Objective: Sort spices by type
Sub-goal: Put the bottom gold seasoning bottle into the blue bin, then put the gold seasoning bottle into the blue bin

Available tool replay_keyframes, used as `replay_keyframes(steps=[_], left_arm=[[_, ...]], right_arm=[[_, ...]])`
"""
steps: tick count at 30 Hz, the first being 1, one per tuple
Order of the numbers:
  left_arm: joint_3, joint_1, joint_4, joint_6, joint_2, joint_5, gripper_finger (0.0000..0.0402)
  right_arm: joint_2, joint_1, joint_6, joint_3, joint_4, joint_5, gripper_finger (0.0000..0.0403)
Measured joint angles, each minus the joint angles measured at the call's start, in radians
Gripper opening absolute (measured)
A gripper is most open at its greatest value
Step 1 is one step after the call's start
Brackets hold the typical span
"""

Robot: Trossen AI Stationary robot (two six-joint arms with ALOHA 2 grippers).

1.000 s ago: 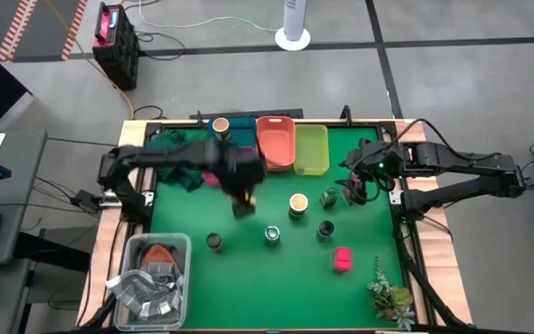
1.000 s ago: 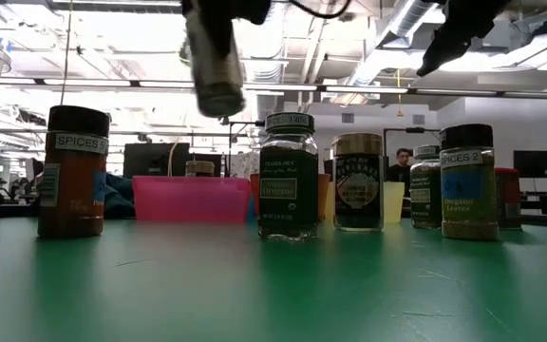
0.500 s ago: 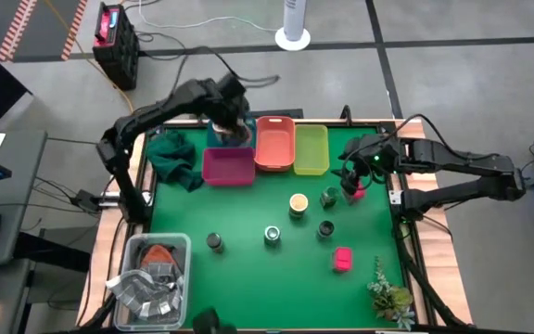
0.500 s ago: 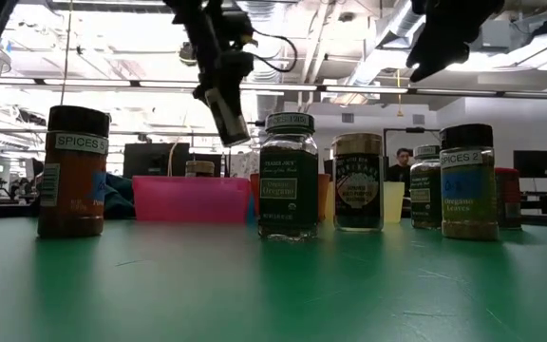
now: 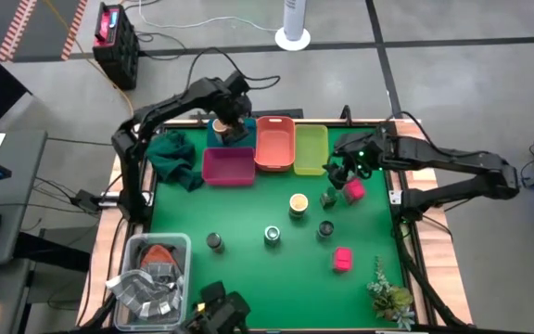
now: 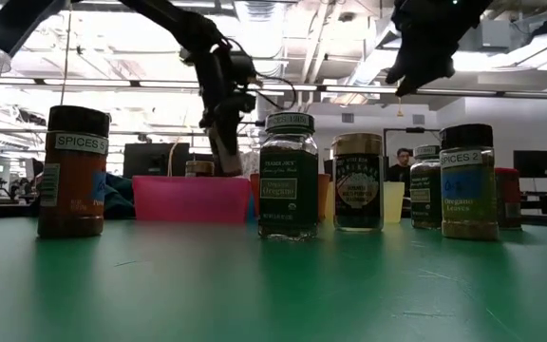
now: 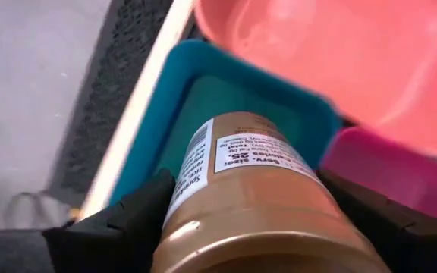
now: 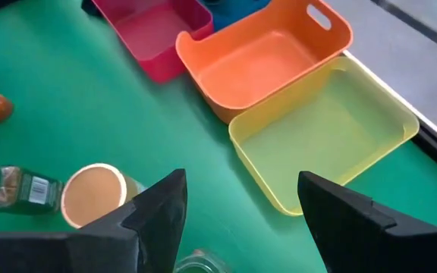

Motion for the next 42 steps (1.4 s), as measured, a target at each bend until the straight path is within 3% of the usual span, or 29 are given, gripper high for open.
replay_keyframes(steps=[5,17,28,36,42], left_arm=[[0.000,0.000,-0.009,0.111,0.045,-0.052,0.0276],[0.000,0.004,-0.011,0.111,0.122,-0.146,0.0281],[0.004,0.000,-0.034,0.062,0.121,-0.178,0.0344],[0.178,-0.018,-0.063,-0.006,0.120,-0.149,0.0345],[0.317,-0.156,-0.160,-0.045,0.119,-0.125,0.0345]], right_arm=[[0.022,0.008,0.016,0.000,0.002,-0.001,0.0279],[0.020,0.015,0.045,0.000,0.003,-0.003,0.0279],[0.020,0.014,0.041,0.000,0.003,-0.004,0.0279],[0.020,0.012,0.028,-0.001,-0.015,-0.007,0.0279],[-0.001,0.006,0.013,-0.001,-0.082,-0.007,0.0279]])
